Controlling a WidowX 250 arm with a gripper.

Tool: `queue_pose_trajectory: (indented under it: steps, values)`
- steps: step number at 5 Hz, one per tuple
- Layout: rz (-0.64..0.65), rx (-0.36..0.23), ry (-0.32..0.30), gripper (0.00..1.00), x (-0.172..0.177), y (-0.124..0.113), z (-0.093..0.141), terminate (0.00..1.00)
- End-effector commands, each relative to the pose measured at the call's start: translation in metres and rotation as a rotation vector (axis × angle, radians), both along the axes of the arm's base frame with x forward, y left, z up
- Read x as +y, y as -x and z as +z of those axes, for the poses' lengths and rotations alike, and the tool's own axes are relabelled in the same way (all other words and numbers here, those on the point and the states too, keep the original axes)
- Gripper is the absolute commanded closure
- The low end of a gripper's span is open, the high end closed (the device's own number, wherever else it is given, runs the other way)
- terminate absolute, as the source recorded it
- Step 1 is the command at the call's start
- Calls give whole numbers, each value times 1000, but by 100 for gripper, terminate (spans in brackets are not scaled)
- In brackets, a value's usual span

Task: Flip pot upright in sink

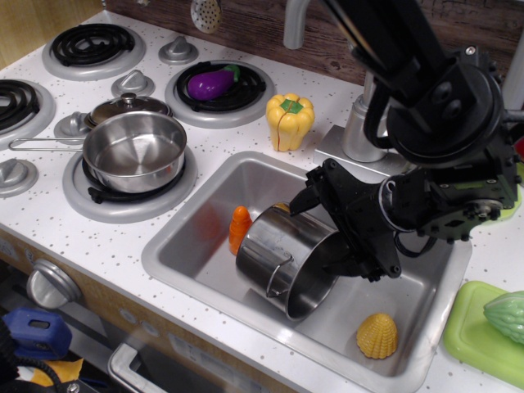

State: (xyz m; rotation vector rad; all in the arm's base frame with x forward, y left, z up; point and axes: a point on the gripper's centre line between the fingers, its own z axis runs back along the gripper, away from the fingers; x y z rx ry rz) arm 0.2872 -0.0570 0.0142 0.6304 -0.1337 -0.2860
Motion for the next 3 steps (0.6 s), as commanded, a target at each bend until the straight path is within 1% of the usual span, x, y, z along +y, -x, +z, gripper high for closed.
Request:
queue_pose_trajectory:
  steps: [1,2,3]
  values:
    - [5,-39,-11,0,6,-5,7,0]
    - [-17,-46,-80,0,13,-7,7,0]
    - [-34,-49,-80,100,18,-9,7,0]
